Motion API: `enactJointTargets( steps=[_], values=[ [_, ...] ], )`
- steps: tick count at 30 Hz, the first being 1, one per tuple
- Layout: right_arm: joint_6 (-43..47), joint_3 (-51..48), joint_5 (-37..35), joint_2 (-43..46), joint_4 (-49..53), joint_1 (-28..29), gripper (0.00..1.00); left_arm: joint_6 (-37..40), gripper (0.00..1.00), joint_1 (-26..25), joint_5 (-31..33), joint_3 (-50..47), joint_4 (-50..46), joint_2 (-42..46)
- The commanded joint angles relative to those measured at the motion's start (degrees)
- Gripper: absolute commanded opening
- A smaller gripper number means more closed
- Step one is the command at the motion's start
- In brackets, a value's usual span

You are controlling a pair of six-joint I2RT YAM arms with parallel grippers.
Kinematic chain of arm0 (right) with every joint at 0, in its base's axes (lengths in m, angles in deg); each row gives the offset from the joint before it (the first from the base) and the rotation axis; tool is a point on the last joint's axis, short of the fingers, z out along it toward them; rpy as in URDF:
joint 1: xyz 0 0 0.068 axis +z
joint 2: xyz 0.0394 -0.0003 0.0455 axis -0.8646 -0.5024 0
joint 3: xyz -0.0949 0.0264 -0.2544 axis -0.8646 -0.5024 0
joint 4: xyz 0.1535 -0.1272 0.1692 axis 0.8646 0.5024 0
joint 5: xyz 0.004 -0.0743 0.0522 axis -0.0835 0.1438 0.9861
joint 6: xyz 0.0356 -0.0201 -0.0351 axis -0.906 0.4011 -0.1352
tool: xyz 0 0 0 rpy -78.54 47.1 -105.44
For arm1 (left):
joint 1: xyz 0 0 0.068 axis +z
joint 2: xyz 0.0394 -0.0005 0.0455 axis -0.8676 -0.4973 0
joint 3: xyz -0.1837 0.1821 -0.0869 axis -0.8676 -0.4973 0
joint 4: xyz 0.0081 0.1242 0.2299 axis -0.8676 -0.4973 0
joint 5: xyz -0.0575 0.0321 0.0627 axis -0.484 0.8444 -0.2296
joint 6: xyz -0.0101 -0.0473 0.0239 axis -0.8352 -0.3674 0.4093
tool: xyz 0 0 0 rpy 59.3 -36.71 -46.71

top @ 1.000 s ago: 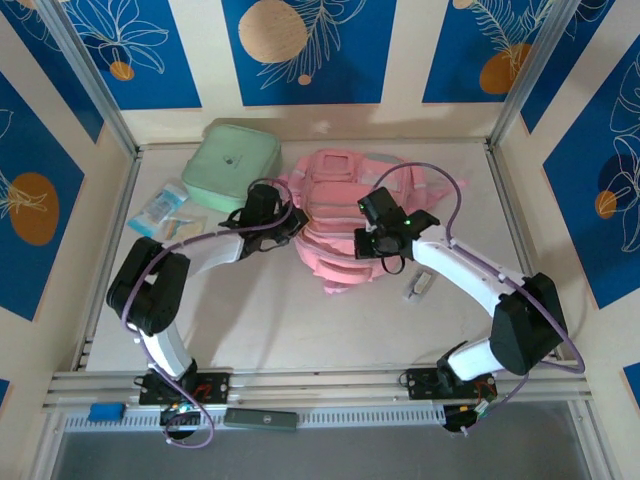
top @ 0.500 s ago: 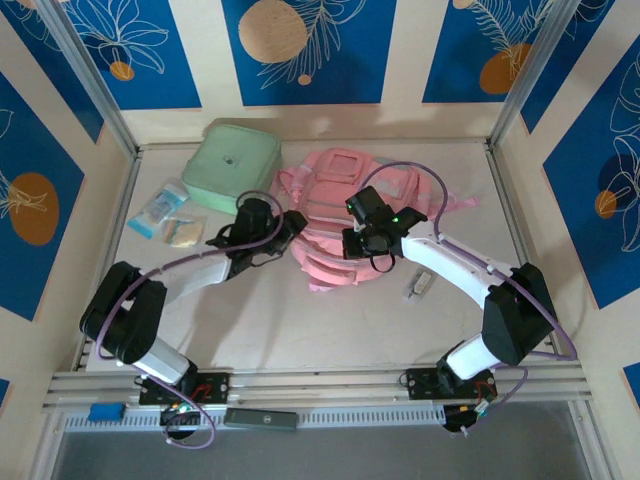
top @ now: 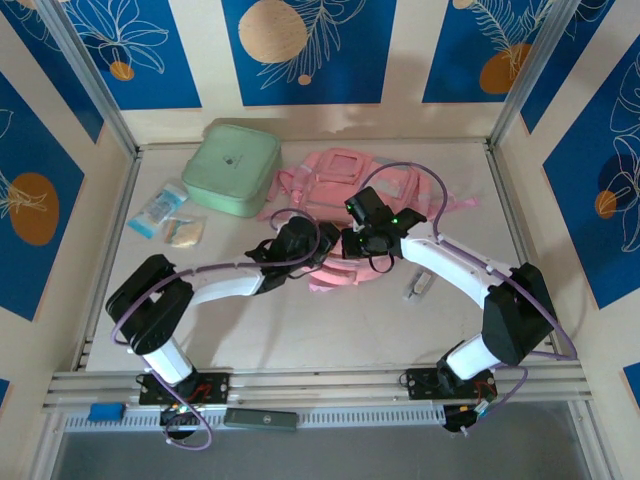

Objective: Pack the student bag

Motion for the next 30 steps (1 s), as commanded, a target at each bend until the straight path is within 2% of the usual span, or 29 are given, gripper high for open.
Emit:
enactJointTargets(
  steps=[1,6,11,17,25,30],
  values=[
    [-0.25,0.02,0.84,0.93,-2.74,0.91,0.0,-0.22,0.25,-0.38,5.79,1.67,0.61,-0.94],
    [-0.74,0.64,-2.2,1.33,0.38,1.13,0.0,2.51,0.0,0.67,7.15,1.92,-3.79,-0.2],
    [-1.44,-0.52,-6.32,2.77,5.26,0.95,0.0,6.22,0.0,3.84,6.79,-0.97,-6.3,3.16],
    [-1.64,-3.36,-8.04,4.99,9.76,-0.26,0.0,14.64,0.0,10.89,-0.26,-1.81,-11.62,6.84],
    [0.09,-1.31,-8.64,2.52,9.79,-8.32,0.0,22.21,0.0,18.43,-8.19,-2.51,-14.72,9.46],
    [1.99,0.84,-9.86,-0.11,8.76,-12.26,0.0,27.09,0.0,21.07,-10.61,-1.04,-18.36,9.88]
  ],
)
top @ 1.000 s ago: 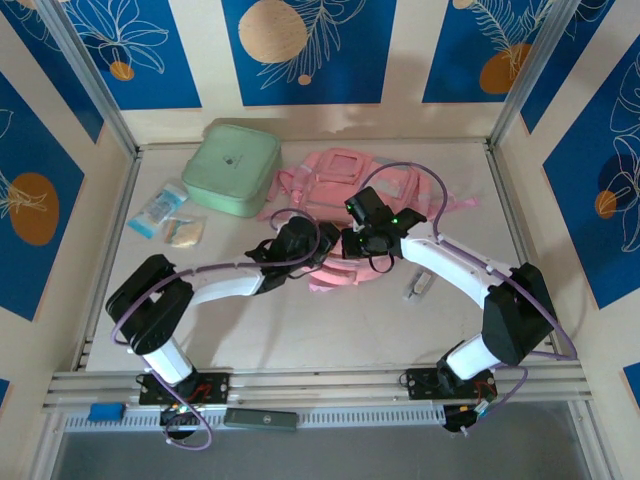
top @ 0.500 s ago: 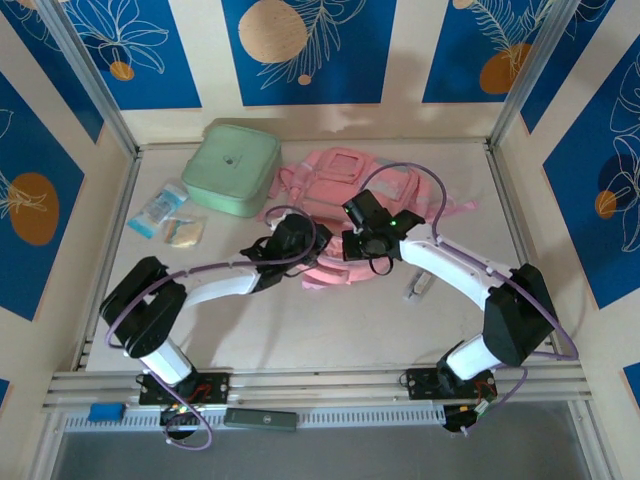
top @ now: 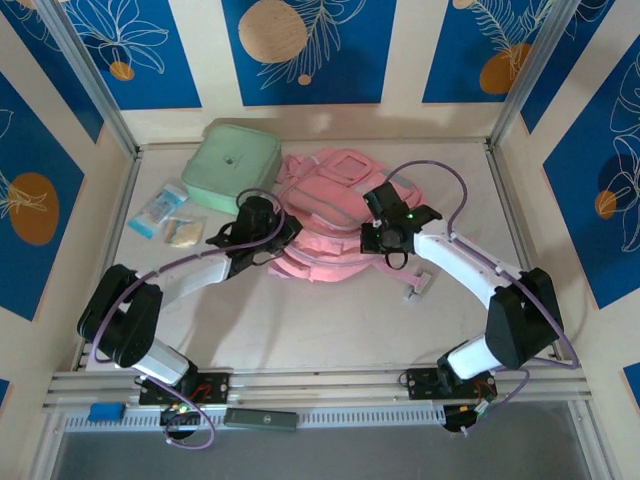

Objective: Pack the student bag

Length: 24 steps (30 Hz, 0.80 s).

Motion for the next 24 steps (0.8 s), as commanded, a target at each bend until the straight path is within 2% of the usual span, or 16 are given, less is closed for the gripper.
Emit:
enactJointTargets(
  steps=[1,12,14,16,19,20,22,24],
  values=[
    [1.57,2.24,-5.3,-1.47,4.85,-4.4,0.0,6.33,0.0,4.79,2.51,1.17,-5.68,1.08],
    [3.27,5.74,-7.08,-4.11,4.96,-9.51,0.0,9.69,0.0,7.68,1.83,2.99,-8.86,0.23],
    [3.48,7.19,-5.5,-5.42,5.02,-10.46,0.0,9.7,0.0,7.68,1.85,3.17,-8.74,-0.11],
    [5.75,7.95,0.01,-5.57,3.82,-9.48,0.0,9.78,0.0,7.69,-0.08,3.65,-7.73,-0.42],
    [6.91,7.68,0.72,-5.44,2.78,-5.51,0.0,5.44,0.01,5.87,-2.43,3.26,-3.87,-0.03],
    [6.3,8.18,0.65,-5.88,3.66,-4.85,0.0,3.24,0.11,4.81,-3.29,2.82,-1.66,0.12],
    [5.23,8.76,2.32,-6.16,4.58,-3.72,0.0,-0.88,0.21,2.1,-3.45,2.05,2.61,1.02],
    [4.67,8.12,3.53,-5.33,4.21,-2.55,0.0,-4.74,0.34,-1.71,0.43,0.85,4.49,2.6]
  ],
)
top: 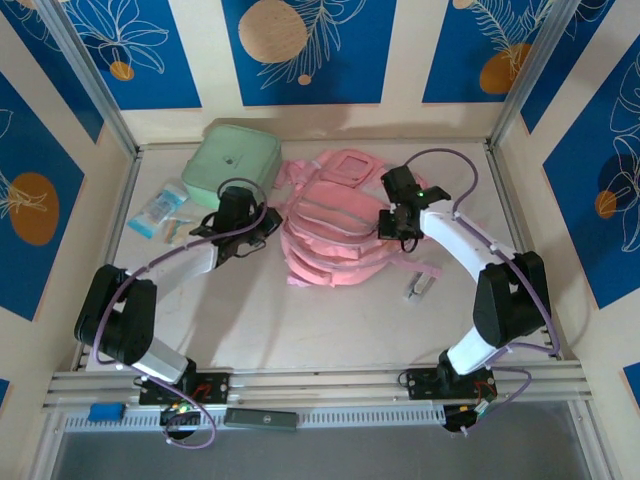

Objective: Pack the student bag

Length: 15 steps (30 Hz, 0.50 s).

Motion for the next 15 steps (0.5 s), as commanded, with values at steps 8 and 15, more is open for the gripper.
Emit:
enactJointTargets(
  steps=[8,15],
  values=[
    [-1.86,-0.66,6.89,2.01,-1.66,5.21,0.0,-21.53,0.53,-14.89,10.1,-4.75,15.42,0.52],
    [-2.31,-1.84,6.22,2.01,-2.52,5.31,0.0,-28.84,0.52,-18.9,17.97,-6.49,14.96,-1.03]
  ],
)
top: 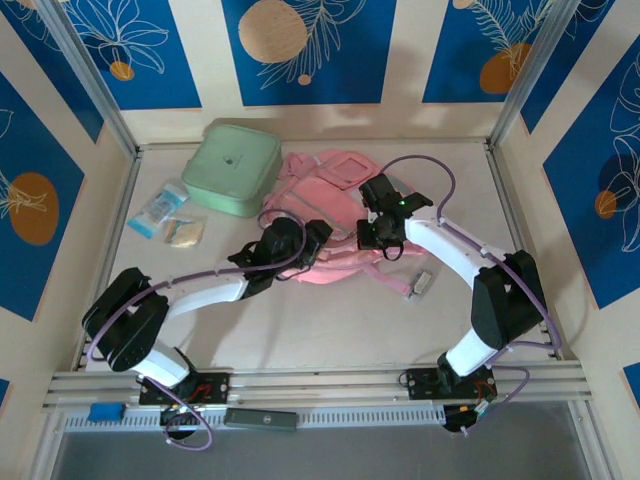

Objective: Pack the student bag

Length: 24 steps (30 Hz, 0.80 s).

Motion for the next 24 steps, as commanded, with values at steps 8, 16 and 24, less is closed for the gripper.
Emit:
enactJointTargets(
  steps=[8,16,24],
  values=[
    [-1.09,-0.38,1.49,1.11,-1.63,0.45,0.0,-7.68,0.48,-2.31,11.62,-2.47,-7.33,2.55],
    [-1.44,-0.53,0.93,1.02,-1.88,0.54,0.0,-8.84,0.4,-2.3,9.58,0.69,-5.97,-3.26],
    [-1.44,-0.7,0.68,0.96,-1.93,0.59,0.0,-8.84,0.44,-2.3,13.68,-1.32,-11.2,0.15]
  ],
)
